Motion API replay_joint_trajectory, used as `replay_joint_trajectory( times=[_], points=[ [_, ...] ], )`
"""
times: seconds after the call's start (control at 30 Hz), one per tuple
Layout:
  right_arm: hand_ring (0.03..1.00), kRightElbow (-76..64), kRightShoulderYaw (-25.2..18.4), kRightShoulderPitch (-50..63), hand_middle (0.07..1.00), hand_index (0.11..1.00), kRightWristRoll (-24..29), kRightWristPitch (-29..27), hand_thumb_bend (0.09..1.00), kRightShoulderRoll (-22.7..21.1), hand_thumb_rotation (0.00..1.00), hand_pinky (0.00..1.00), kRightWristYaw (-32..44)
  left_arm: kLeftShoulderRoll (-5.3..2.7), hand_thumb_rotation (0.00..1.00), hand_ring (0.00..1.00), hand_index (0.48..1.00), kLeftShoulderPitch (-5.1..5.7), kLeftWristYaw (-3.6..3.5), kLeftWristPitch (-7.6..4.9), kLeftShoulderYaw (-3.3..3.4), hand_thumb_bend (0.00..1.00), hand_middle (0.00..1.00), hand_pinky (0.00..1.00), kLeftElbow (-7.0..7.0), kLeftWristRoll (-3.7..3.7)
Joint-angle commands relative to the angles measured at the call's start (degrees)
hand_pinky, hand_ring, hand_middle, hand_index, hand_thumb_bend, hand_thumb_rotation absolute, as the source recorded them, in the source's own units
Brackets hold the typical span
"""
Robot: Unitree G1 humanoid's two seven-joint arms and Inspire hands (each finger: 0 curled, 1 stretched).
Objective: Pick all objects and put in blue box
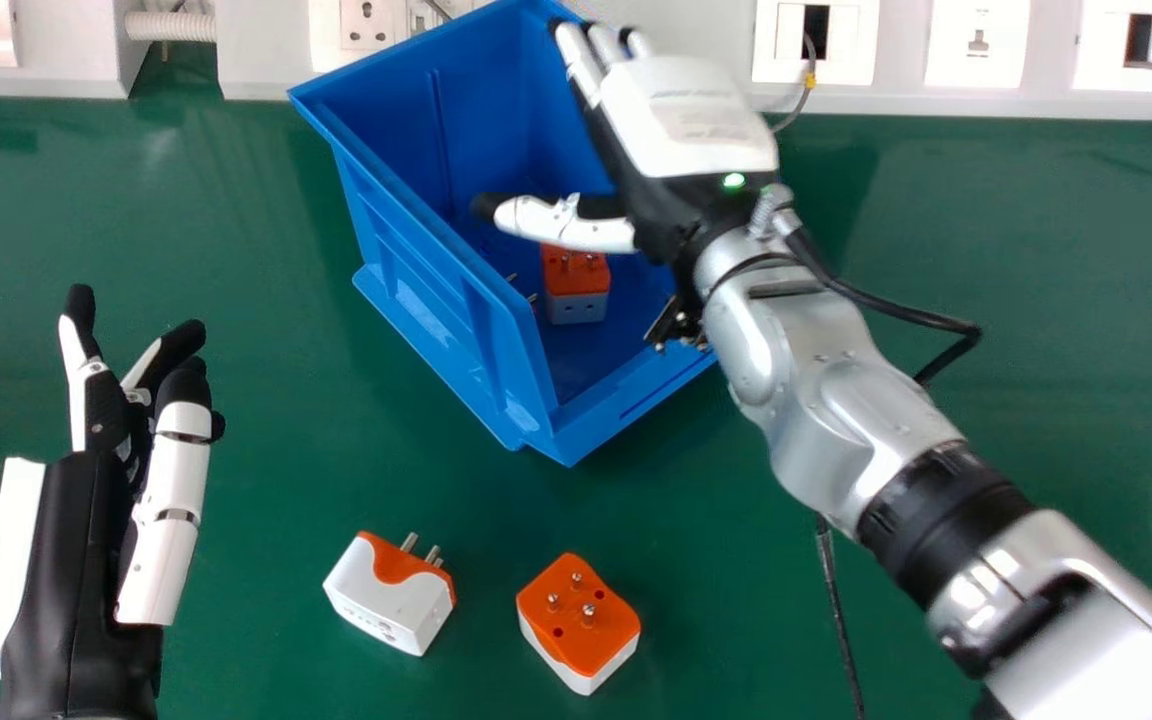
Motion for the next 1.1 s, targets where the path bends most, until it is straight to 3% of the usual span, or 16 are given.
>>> replay_joint_trajectory(
  times=[0.0,0.07,0.23,0.3,0.5,0.77,0.93,1.07],
  points=[
    [0.968,-8.33,-1.75,2.81,1.000,1.000,-1.36,1.02,0.337,-2.22,0.92,0.84,0.25,0.38,0.88,0.89,0.881,-0.39,-0.07,-1.51,-0.47,0.29,0.90,0.81,-0.61,0.36],
    [0.944,-15.41,-2.88,6.84,0.997,0.987,-1.76,1.39,0.331,-3.85,0.89,0.80,0.36,0.54,0.90,0.90,0.886,-0.60,0.04,-1.31,-0.75,0.33,0.91,0.81,-0.59,0.85],
    [0.937,-33.27,-6.62,21.87,0.988,0.966,-1.43,-0.02,0.348,-7.34,0.89,0.78,-0.04,0.66,0.91,0.90,0.891,-0.73,0.13,-1.64,-1.09,0.35,0.91,0.82,-0.43,1.29],
    [0.921,-39.73,-8.18,29.76,0.971,0.956,-0.93,-2.08,0.375,-8.43,0.85,0.78,-1.33,0.59,0.91,0.90,0.892,-0.52,0.21,-1.93,-1.09,0.32,0.91,0.83,-0.10,1.33],
    [0.886,-52.88,-11.61,50.99,0.930,0.935,-0.39,-8.70,0.401,-11.07,0.86,0.73,-3.31,0.40,0.92,0.90,0.892,-0.02,0.41,-3.35,-1.03,0.36,0.91,0.82,1.37,1.07],
    [0.857,-52.88,-12.37,68.94,0.909,0.906,-2.51,-18.72,0.419,-12.11,0.80,0.70,-10.87,0.32,0.94,0.90,0.896,0.01,0.86,-5.29,-1.06,0.37,0.92,0.83,3.70,1.56],
    [0.828,-48.43,-10.75,72.94,0.875,0.861,-5.67,-22.31,0.443,-11.99,0.76,0.69,-13.96,0.23,0.93,0.89,0.894,-0.15,1.40,-6.22,-1.28,0.34,0.91,0.82,4.79,2.25],
    [0.797,-44.44,-9.49,72.24,0.847,0.825,-7.34,-23.90,0.458,-11.65,0.71,0.66,-14.78,0.09,0.93,0.89,0.888,-0.06,1.79,-6.19,-1.37,0.36,0.90,0.82,5.09,2.22]
  ],
)
